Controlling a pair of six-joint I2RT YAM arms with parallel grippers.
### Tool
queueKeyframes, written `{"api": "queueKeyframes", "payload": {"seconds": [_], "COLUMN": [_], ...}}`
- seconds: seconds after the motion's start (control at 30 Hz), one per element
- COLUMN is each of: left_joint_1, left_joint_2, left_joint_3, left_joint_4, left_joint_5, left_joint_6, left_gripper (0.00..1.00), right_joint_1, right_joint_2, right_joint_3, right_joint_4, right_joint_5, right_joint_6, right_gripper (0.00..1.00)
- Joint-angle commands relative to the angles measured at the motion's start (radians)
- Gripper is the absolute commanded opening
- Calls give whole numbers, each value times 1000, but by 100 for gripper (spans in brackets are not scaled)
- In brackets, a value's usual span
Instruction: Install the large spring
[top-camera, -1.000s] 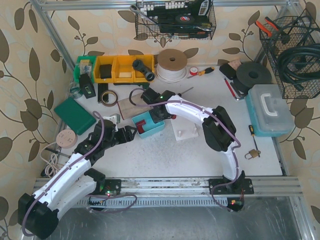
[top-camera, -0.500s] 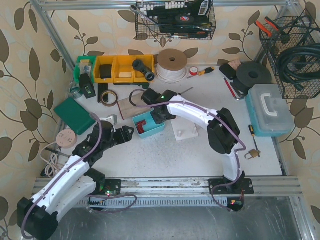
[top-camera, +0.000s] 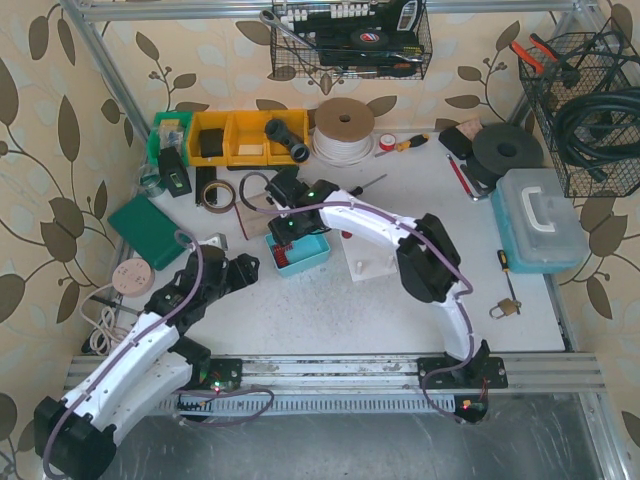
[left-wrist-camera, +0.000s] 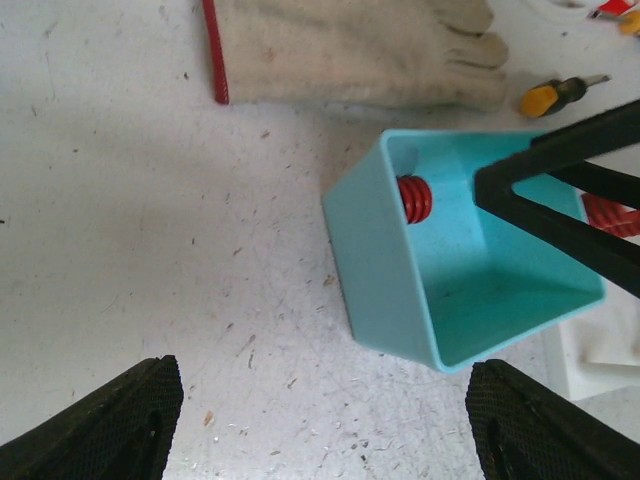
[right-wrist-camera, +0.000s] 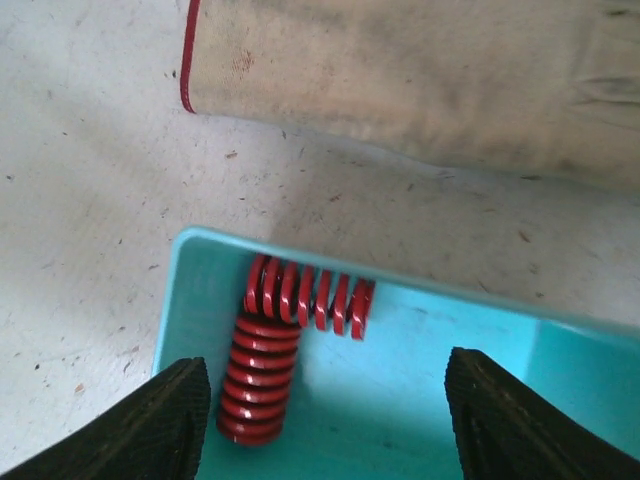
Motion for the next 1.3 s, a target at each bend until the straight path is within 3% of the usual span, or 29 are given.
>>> {"api": "queueKeyframes", "payload": {"seconds": [0.0, 0.6, 1.07, 1.27], "left_joint_1": [13, 14, 14, 14], "left_joint_2": [34, 113, 100, 94], "left_joint_3": [21, 39, 33, 29], "left_joint_4": [11, 47, 51, 54], "left_joint_5": [-15, 2, 2, 4], "left_joint_6": [-11, -8, -6, -6], "left_gripper": [81, 80, 80, 80], "right_joint_1": [4, 4, -19, -16], "right_joint_2": [110, 207, 115, 76], "right_joint_3": [114, 75, -26, -52], "right_joint_4": [-33, -39, -48, 13], "right_joint_5": [-52, -16, 155, 77], "right_joint_6": [-8, 60, 127, 98], "right_gripper": [65, 66, 62, 62]}}
